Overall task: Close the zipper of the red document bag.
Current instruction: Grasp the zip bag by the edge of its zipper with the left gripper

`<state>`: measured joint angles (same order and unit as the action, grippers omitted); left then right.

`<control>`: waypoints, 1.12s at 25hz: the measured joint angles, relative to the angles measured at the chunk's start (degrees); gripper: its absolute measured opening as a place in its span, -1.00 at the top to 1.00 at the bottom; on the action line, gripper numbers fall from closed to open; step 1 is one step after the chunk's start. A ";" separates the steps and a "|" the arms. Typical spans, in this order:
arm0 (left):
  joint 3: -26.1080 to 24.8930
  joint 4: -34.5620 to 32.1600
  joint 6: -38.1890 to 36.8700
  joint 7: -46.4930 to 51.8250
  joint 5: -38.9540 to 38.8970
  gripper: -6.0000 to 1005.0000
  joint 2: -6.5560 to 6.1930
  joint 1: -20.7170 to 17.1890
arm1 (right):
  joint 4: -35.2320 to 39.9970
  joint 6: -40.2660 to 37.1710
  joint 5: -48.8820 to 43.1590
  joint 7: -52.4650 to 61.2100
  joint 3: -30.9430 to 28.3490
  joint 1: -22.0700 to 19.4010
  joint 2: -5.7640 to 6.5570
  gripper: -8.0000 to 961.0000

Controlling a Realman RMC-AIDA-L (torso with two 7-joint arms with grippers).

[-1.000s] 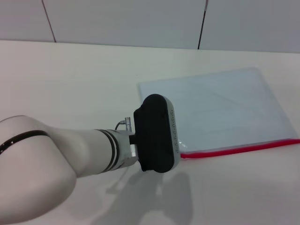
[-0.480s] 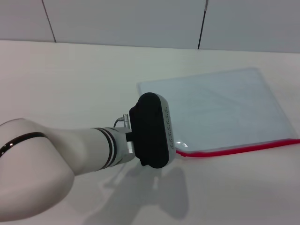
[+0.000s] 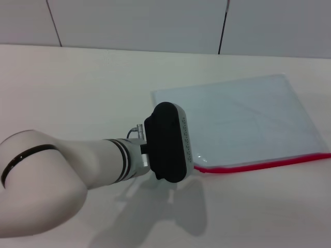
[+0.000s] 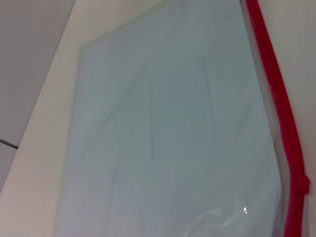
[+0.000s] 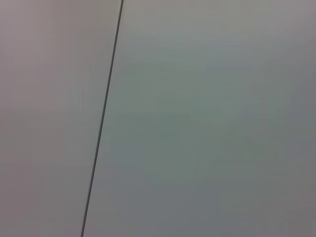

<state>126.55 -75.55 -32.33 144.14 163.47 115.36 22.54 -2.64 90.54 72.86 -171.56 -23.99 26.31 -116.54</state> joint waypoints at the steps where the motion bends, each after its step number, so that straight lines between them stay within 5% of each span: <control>1: 0.00 0.44 0.15 0.00 -0.23 0.10 0.05 0.27 | 0.00 0.02 -0.01 0.00 0.00 0.00 0.00 -0.52; 6: 0.28 1.37 0.58 0.00 -1.23 0.11 0.01 1.14 | 0.00 0.10 -0.16 0.00 0.00 0.03 0.00 -0.52; 28: 0.26 2.60 3.38 0.24 -0.79 0.75 0.34 0.94 | 0.00 0.07 -0.21 0.00 0.00 -0.01 0.00 -0.52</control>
<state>126.81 -72.94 -28.95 144.38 162.67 115.70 23.48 -2.64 90.61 72.64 -171.56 -23.99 26.31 -116.54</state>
